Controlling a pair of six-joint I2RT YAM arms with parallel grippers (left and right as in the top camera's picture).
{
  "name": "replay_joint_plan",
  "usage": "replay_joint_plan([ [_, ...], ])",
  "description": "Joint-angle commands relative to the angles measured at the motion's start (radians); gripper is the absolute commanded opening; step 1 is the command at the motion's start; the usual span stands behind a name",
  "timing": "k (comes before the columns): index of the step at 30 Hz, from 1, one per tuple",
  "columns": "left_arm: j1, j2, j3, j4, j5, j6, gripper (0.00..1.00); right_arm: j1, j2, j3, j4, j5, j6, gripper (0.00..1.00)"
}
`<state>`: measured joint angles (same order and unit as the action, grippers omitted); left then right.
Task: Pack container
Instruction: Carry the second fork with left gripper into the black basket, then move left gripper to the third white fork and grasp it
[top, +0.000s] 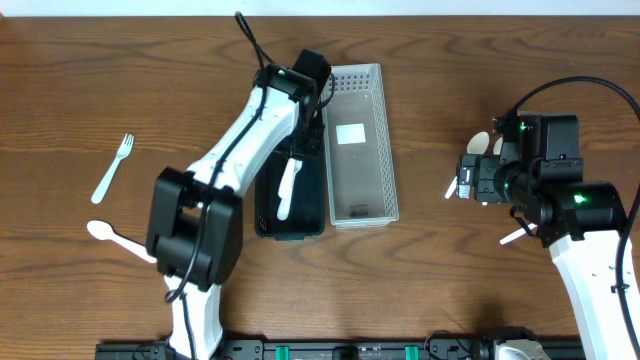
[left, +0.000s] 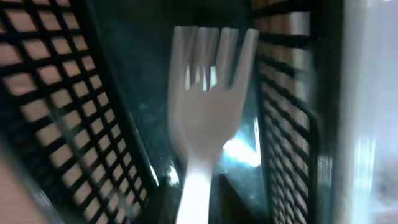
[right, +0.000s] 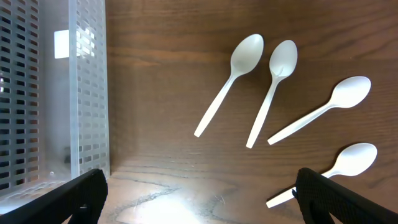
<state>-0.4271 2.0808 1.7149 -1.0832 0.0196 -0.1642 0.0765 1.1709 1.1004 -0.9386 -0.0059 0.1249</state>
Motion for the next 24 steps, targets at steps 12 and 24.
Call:
replay_joint_plan([
  [12, 0.012, -0.134, -0.001, -0.017, -0.097, 0.037, 0.41, -0.006, -0.001, 0.019, -0.014, 0.009, -0.018, 0.99],
  [24, 0.385, -0.472, 0.002, -0.014, -0.264, 0.185, 0.75, -0.006, -0.001, 0.019, -0.014, 0.009, -0.022, 0.99],
])
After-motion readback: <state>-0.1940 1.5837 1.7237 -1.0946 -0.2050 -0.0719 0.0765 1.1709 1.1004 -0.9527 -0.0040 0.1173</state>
